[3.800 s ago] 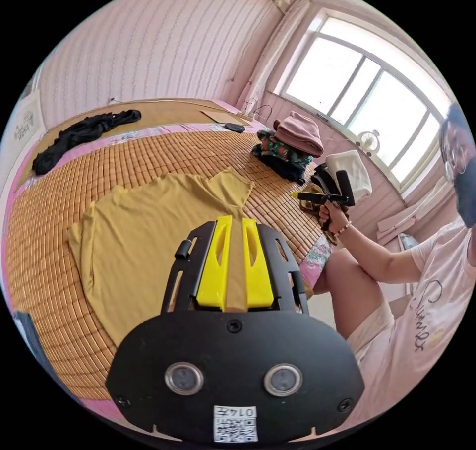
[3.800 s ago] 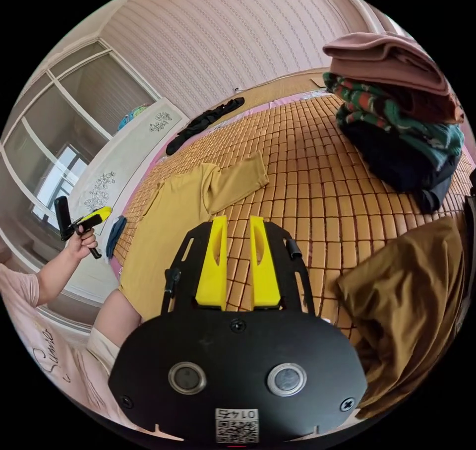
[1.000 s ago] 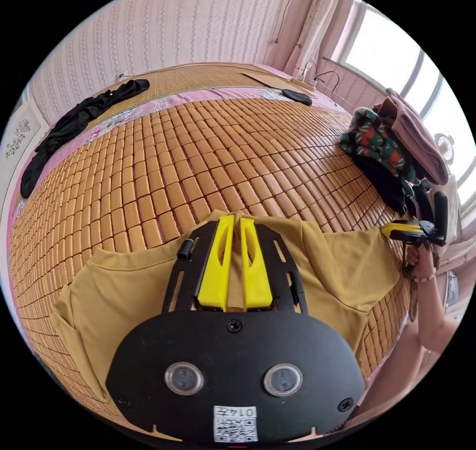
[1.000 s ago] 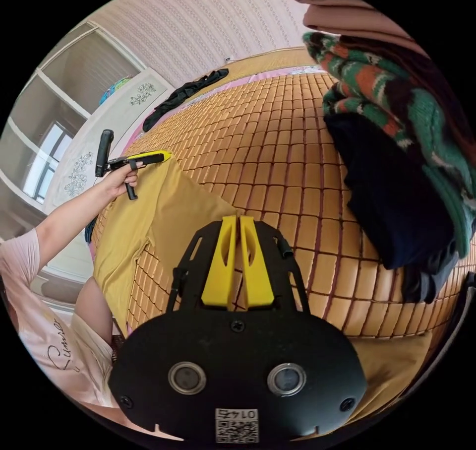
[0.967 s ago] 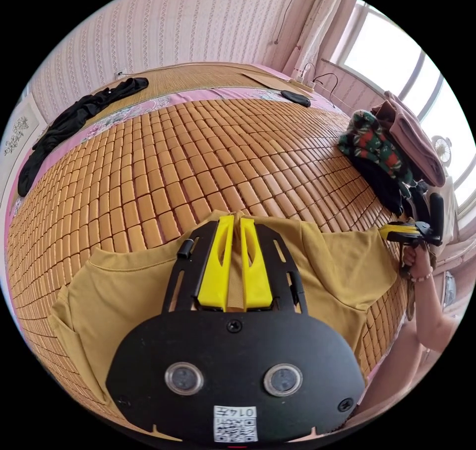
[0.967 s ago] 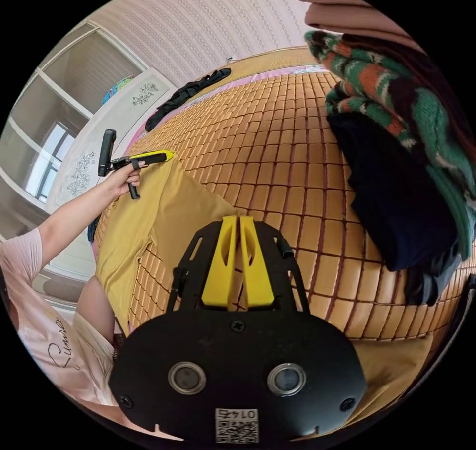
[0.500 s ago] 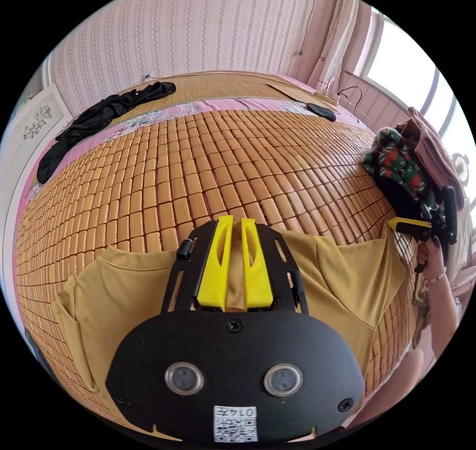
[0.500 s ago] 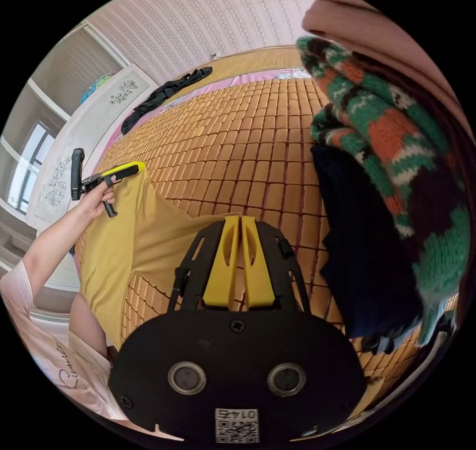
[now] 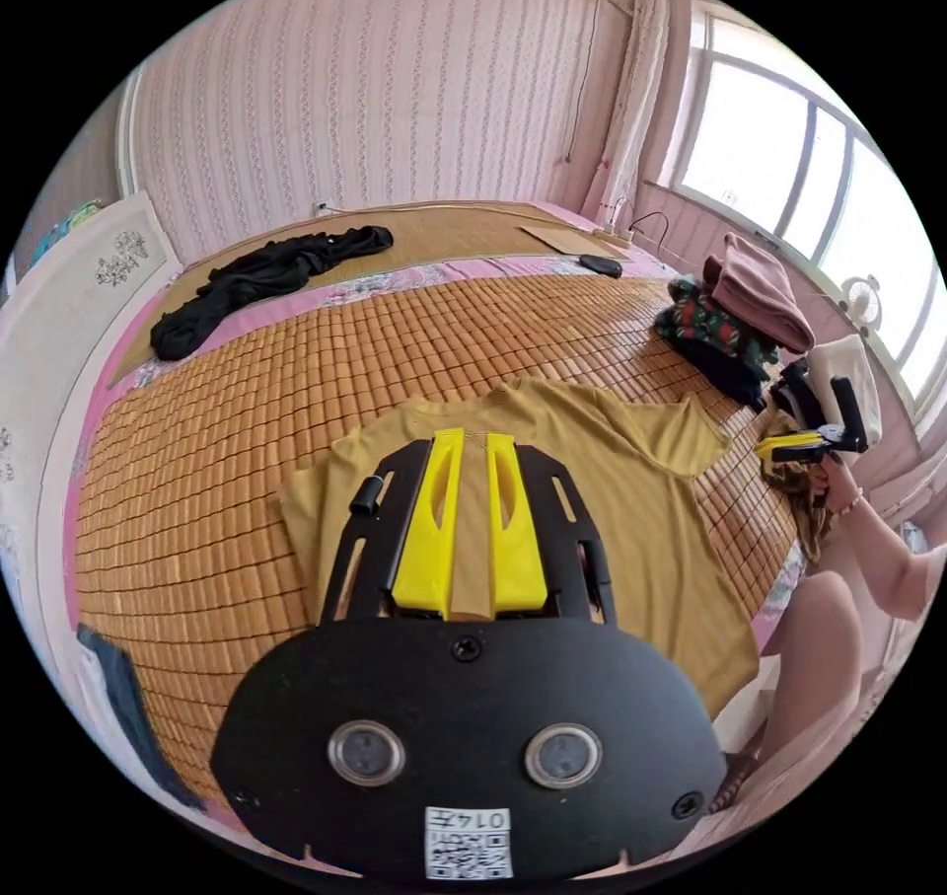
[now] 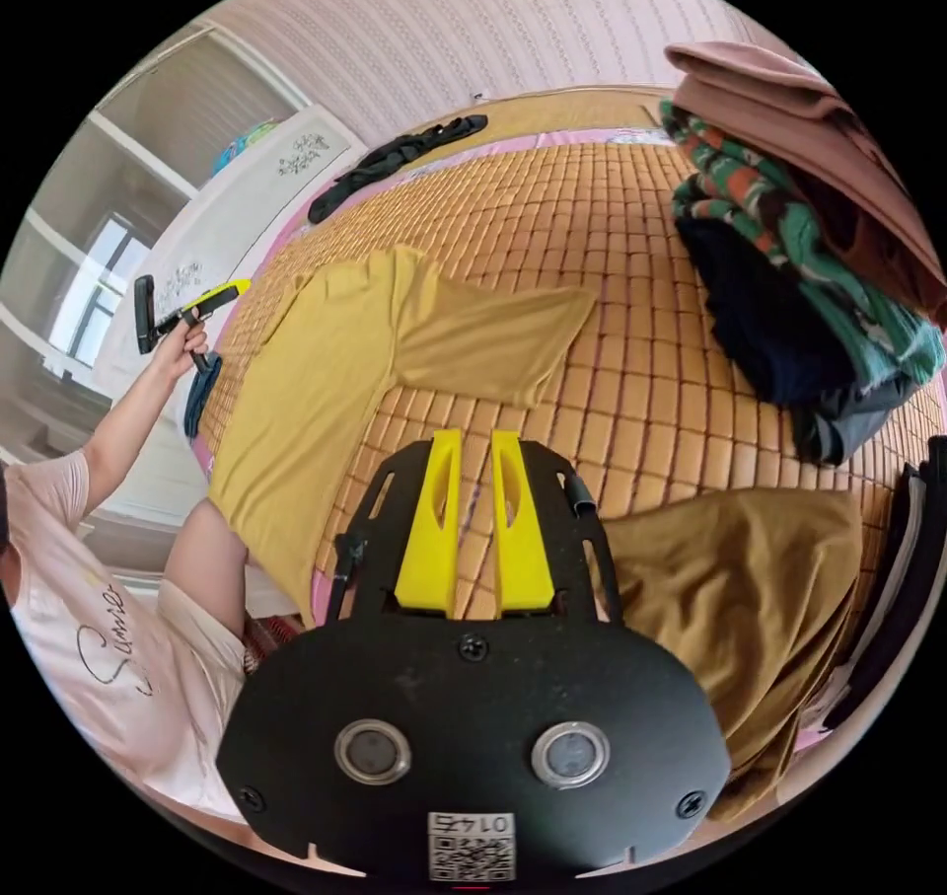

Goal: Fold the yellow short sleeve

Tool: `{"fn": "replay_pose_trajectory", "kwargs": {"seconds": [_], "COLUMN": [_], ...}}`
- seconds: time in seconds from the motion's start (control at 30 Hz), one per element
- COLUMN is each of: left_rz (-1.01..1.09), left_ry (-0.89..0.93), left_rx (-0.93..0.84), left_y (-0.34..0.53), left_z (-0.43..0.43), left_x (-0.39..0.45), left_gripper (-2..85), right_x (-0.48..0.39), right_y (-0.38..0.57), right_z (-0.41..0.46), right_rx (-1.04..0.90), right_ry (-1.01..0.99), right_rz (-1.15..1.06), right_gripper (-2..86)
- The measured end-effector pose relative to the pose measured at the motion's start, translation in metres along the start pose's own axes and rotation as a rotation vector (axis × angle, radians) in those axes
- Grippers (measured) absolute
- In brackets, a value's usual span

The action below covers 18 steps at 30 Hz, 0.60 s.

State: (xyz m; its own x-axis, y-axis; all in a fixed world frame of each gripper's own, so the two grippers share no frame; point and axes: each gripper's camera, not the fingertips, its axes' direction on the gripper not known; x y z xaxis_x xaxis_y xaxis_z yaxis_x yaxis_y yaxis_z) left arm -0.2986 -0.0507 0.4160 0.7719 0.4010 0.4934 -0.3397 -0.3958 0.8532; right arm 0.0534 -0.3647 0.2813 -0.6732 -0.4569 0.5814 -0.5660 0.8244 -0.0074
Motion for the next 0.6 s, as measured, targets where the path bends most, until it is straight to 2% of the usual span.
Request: {"fn": "replay_pose_trajectory", "kwargs": {"seconds": [0.1,0.2,0.37,0.47,0.6], "left_rz": [-0.074,-0.228,-0.368,-0.320,-0.199], "left_ry": [-0.155,-0.155,-0.095,-0.055,0.025], "left_rx": [-0.035,0.018,0.051,0.068,0.013], "left_y": [0.058,0.118,0.171,0.161,0.095], "left_z": [-0.077,-0.139,-0.166,-0.161,-0.141], "left_x": [-0.043,-0.083,-0.101,-0.083,-0.074], "left_gripper": [4.7,4.2,4.4,4.4,2.7], "right_x": [-0.040,-0.076,-0.158,-0.214,-0.240], "right_y": [0.039,0.054,0.005,-0.046,-0.119], "right_z": [0.046,0.084,0.146,0.195,0.253], "right_rx": [-0.170,-0.284,-0.341,-0.320,-0.266], "right_ry": [-0.009,-0.017,-0.002,0.029,-0.098], "right_rz": [-0.071,-0.143,-0.345,-0.472,-0.399], "right_gripper": [6.2,6.4,6.5,6.7,10.0]}}
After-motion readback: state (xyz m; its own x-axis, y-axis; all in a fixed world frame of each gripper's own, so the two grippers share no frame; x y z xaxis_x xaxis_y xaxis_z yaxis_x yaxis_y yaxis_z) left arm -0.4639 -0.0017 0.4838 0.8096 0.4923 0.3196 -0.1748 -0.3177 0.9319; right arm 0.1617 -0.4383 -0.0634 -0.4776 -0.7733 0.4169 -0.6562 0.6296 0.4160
